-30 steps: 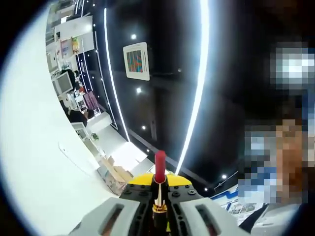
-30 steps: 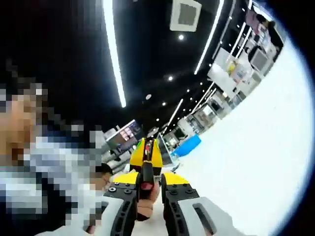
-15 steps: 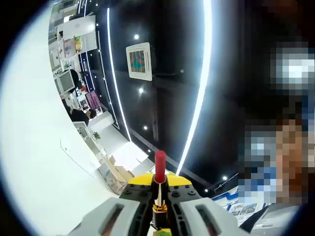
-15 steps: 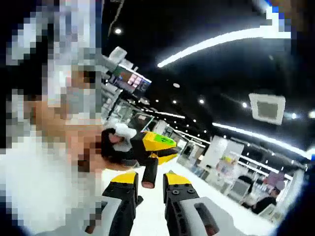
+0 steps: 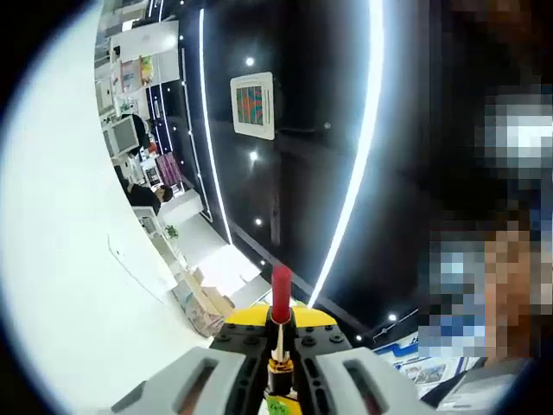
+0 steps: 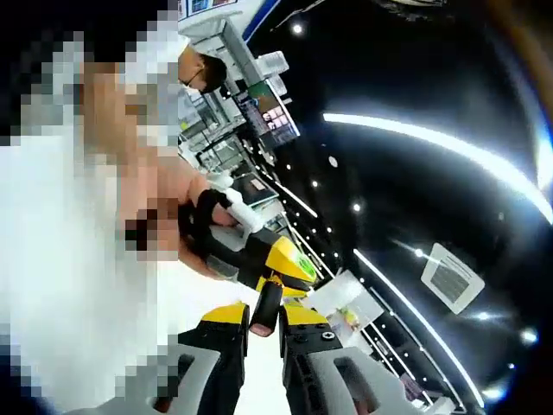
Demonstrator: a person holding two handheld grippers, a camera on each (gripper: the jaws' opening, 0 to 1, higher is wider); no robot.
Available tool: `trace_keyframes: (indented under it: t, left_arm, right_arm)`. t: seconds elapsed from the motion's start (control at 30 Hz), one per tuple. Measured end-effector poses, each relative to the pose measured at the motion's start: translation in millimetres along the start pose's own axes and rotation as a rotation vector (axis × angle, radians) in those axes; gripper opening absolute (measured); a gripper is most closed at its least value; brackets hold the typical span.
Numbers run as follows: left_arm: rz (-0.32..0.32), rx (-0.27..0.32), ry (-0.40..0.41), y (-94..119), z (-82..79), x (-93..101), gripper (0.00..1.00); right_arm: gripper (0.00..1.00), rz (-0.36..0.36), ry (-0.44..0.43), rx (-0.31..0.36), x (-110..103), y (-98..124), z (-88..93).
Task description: Unscrew the lipstick cap, remove the lipstick, and put the cap back on the lipstick
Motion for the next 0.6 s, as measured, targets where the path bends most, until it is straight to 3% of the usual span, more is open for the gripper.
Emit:
trace_keyframes:
  t: [0.17,0.2,0.3,0.5,0.53,0.57,0.6]
  left_arm:
    - [0.002,0.003,-0.01,0,1.0,1.0,0.09]
    - [0.001,0.003,-0.013,0,1.2,1.1,0.09]
    - [-0.001,-0.002,-0.023,0,1.7,1.1,0.09]
    - [0.004,-0.007,-0.04,-1,1.8,0.5,0.09]
    - [0.009,-0.007,-0.04,-2,1.1,-0.4,0.09]
    - [0.01,-0.007,-0.039,-2,1.0,-0.3,0.09]
    - [0.015,-0.007,-0.039,-3,1.1,1.1,0.09]
  right_arm:
    - [0.11,-0.029,-0.253,0.028,5,0,5.2]
    - [0.11,-0.047,-0.377,0.043,6,0,7.4]
    - [0.1,-0.108,-0.616,0.089,9,0,10.3]
    - [0.1,-0.24,-1.25,0.173,10,-1,16.5]
    - [0.1,-0.265,-1.333,0.181,9,-1,16.6]
    - [0.1,-0.273,-1.36,0.185,9,-1,16.6]
    - [0.1,-0.303,-1.476,0.2,9,-1,17.6]
Point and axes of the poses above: the point that each gripper's makers call its tool centre point, and the gripper's own axes: y roughly backward along the fingers, x roughly to its right, z roughly out of its underside, the point moved 2 cm from there along y, roughly backward along the fingers, and after that the axes turned 11 degrees about -y, right-handed, at the moved point
